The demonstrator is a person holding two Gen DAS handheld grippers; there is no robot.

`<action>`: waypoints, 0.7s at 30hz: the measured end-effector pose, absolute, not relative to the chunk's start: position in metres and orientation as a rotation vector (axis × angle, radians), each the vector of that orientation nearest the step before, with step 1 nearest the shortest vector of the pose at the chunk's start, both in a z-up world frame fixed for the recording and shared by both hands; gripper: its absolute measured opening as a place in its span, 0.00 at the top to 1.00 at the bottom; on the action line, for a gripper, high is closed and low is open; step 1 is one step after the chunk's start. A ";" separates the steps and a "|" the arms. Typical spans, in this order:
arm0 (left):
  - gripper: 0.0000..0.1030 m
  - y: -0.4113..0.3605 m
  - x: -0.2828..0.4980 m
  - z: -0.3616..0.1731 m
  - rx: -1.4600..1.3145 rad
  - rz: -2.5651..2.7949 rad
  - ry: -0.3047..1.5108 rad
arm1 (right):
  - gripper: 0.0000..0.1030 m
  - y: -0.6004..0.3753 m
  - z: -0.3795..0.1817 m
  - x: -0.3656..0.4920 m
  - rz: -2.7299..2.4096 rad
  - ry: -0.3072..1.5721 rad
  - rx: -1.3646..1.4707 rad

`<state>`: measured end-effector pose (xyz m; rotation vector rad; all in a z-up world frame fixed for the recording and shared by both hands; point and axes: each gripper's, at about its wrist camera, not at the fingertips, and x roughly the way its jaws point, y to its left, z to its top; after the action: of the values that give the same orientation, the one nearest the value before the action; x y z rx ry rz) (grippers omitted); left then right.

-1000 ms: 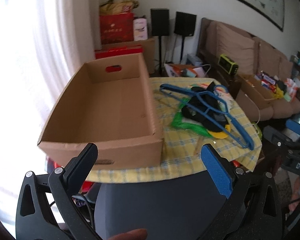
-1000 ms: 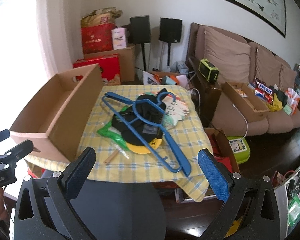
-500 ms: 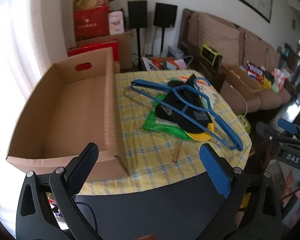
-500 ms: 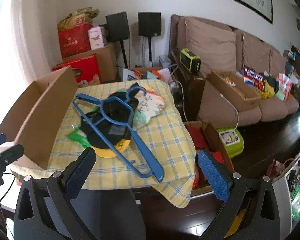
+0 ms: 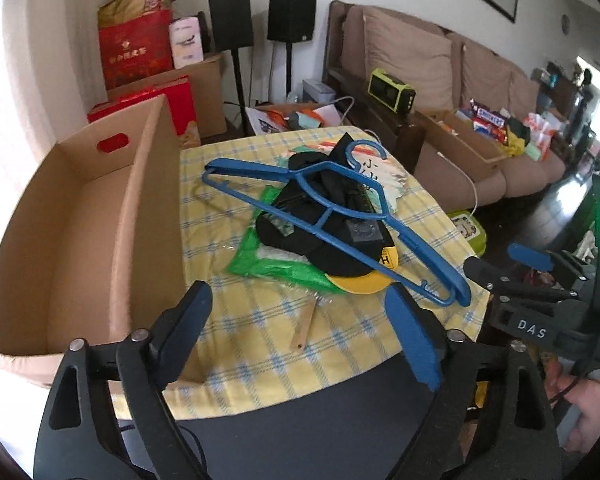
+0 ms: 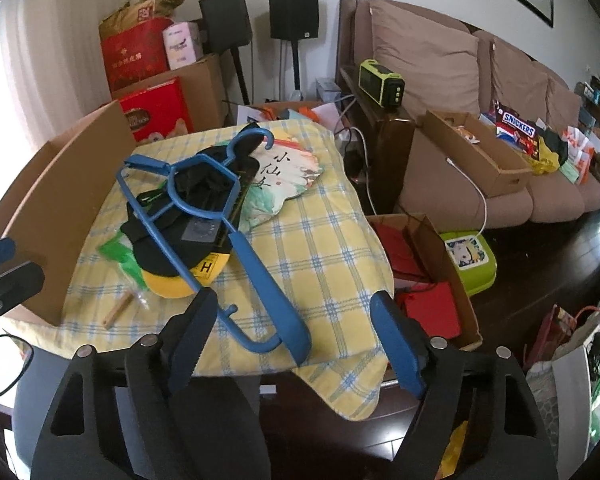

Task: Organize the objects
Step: 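Close the right gripper on the blue hanger's hook stem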

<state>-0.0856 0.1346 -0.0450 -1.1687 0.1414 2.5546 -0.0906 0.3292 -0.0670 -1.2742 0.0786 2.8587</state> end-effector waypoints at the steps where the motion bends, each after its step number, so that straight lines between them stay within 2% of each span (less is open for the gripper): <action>1: 0.20 0.138 -0.089 -0.048 -1.182 2.547 0.140 | 0.30 0.329 -0.068 -0.094 2.865 0.078 -1.285; 2: 0.22 0.141 -0.094 -0.051 -1.196 2.533 0.131 | 0.35 0.330 -0.070 -0.098 2.875 0.075 -1.297; 4: 0.30 0.148 -0.103 -0.060 -1.228 2.500 0.113 | 0.59 0.332 -0.077 -0.110 2.875 0.069 -1.352; 5: 0.34 0.152 -0.109 -0.066 -1.250 2.480 0.109 | 0.62 0.332 -0.080 -0.113 2.874 0.073 -1.367; 8: 0.43 0.159 -0.124 -0.081 -1.298 2.434 0.069 | 0.62 0.334 -0.086 -0.124 2.889 0.086 -1.408; 11: 0.44 0.160 -0.134 -0.090 -1.322 2.423 0.020 | 0.61 0.333 -0.087 -0.128 2.920 0.086 -1.413; 13: 0.44 0.162 -0.142 -0.095 -1.341 2.412 0.001 | 0.51 0.330 -0.088 -0.130 2.938 0.079 -1.421; 15: 0.44 0.162 -0.147 -0.098 -1.351 2.400 -0.026 | 0.47 0.325 -0.090 -0.131 2.956 0.055 -1.435; 21: 0.44 0.173 -0.157 -0.107 -1.390 2.359 -0.053 | 0.47 0.313 -0.102 -0.147 2.965 -0.025 -1.498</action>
<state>-0.1567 0.1728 -0.1065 -1.3902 -0.0526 2.3595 -0.1469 0.3132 -0.1018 -1.4977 -0.0253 2.9653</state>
